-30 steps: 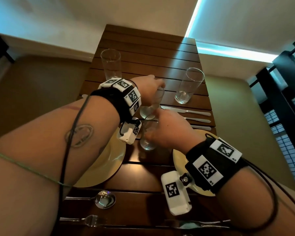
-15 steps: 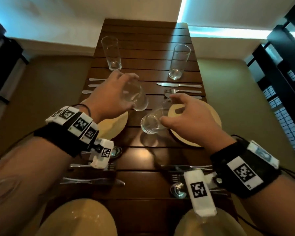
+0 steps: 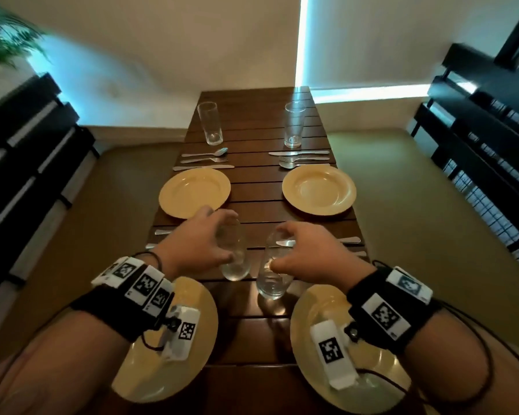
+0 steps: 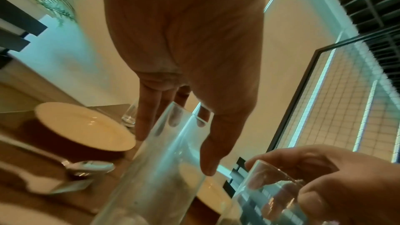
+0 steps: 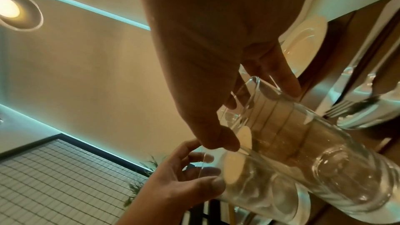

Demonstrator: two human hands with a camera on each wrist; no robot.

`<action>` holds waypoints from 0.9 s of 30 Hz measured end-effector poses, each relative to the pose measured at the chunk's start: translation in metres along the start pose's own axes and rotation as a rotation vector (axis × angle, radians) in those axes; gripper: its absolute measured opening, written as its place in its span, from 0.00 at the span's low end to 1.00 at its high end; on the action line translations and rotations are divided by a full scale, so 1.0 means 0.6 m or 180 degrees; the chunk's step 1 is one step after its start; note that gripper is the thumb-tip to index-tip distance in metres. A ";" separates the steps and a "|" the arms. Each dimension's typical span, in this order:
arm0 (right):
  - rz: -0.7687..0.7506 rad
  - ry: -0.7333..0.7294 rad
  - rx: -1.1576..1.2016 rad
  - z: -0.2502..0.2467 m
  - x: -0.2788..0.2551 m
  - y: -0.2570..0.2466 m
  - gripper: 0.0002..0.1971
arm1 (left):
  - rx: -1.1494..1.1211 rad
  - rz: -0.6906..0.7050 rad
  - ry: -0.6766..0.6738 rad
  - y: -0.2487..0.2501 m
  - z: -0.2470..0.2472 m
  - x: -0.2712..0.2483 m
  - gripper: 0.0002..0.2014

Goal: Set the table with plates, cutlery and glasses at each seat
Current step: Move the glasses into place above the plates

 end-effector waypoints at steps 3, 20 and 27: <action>0.0088 -0.0079 -0.0115 0.024 -0.019 0.015 0.42 | 0.0033 -0.0051 -0.0197 0.000 0.039 -0.024 0.41; 0.0115 0.0286 -0.0199 0.071 -0.047 0.043 0.45 | -0.0414 -0.0449 0.0400 -0.036 0.063 -0.070 0.42; 0.0245 0.0364 -0.0341 0.069 -0.042 0.049 0.44 | -0.0194 -0.0404 0.0276 -0.036 0.070 -0.072 0.39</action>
Point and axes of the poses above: each hand's wrist, its own x-axis towards the middle knuckle, its own z-axis out of the palm, y = z × x, the point moved 8 cm from there along x, towards the middle knuckle, and after that the axes turned 11 degrees about x, right-handed, at the moved point
